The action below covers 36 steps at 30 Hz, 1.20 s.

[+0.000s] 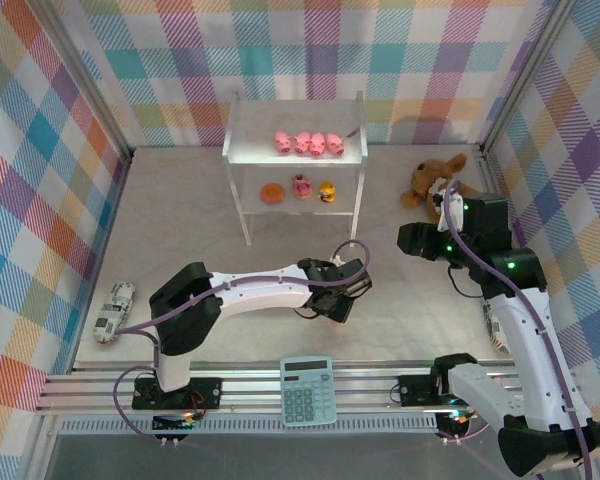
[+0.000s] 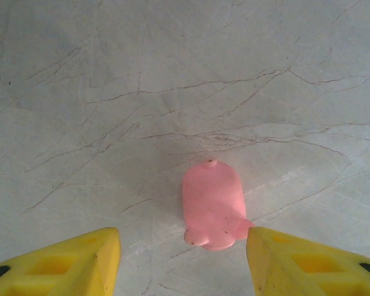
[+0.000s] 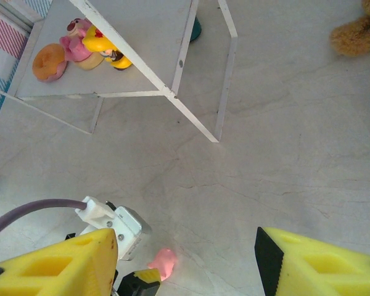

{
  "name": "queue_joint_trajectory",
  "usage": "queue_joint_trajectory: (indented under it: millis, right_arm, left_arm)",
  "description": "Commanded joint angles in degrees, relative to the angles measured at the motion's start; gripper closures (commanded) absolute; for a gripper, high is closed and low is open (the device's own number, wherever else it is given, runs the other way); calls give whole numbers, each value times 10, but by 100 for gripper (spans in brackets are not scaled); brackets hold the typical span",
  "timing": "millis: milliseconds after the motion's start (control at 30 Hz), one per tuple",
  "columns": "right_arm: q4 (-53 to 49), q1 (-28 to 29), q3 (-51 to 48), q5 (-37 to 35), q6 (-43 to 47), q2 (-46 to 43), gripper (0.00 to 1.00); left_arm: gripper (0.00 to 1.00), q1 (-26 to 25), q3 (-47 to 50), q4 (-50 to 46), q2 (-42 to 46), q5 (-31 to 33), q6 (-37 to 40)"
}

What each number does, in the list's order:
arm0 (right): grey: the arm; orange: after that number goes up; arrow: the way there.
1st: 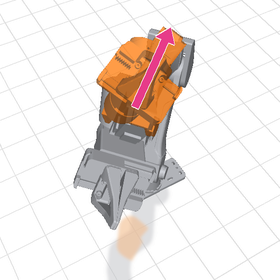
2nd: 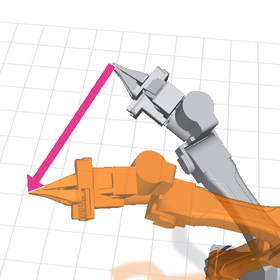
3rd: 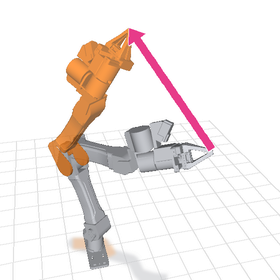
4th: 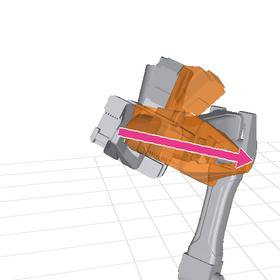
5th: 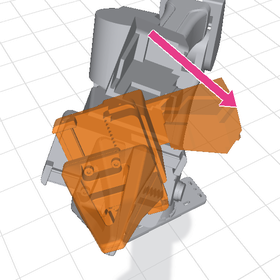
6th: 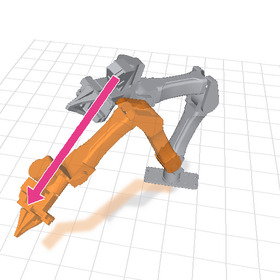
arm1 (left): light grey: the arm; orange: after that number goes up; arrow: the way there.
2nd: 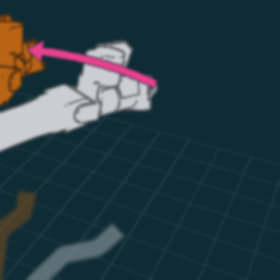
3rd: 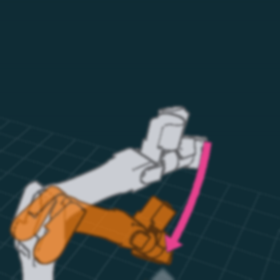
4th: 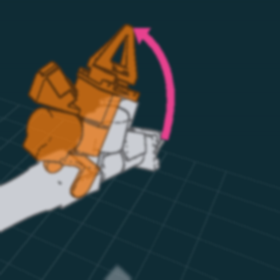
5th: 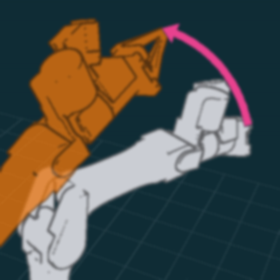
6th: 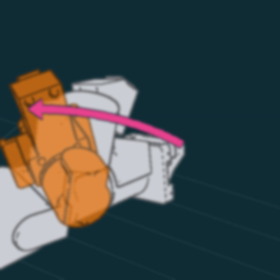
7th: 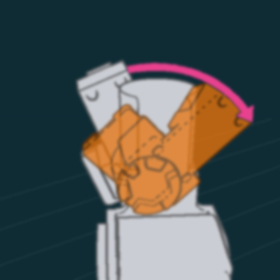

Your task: Place and organize the plastic toys onto the shelf

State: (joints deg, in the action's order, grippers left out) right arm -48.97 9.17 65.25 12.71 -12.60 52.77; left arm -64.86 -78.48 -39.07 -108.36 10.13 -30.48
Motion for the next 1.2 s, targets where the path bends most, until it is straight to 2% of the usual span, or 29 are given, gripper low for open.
queue_joint_trajectory:
  millis: [0, 500, 700, 867, 1000, 1100, 1167]
  right_arm:
    - [11, -3, 17, 9, 10, -1, 38]
    - [16, -3, 18, 9, 12, 0, 38]
    - [17, -3, 17, 8, 12, 0, 38]
    - [17, -3, 16, 4, 14, -1, 38]
    - [18, -3, 13, 3, 13, -1, 38]
    - [18, -3, 11, 2, 13, -1, 38]
    - [18, -3, 11, 0, 13, -1, 38]
  left_arm:
    - [44, -8, -13, -17, -10, -5, -18]
    - [46, -13, -25, -11, -41, -32, -18]
    - [50, -13, -24, -8, -52, -37, -14]
    - [58, -12, -25, -6, -56, -36, -2]
    - [69, -11, -29, -5, -62, -39, 9]
    - [82, -10, -33, -11, -62, -38, 26]
    - [85, -10, -35, -15, -53, -28, 32]
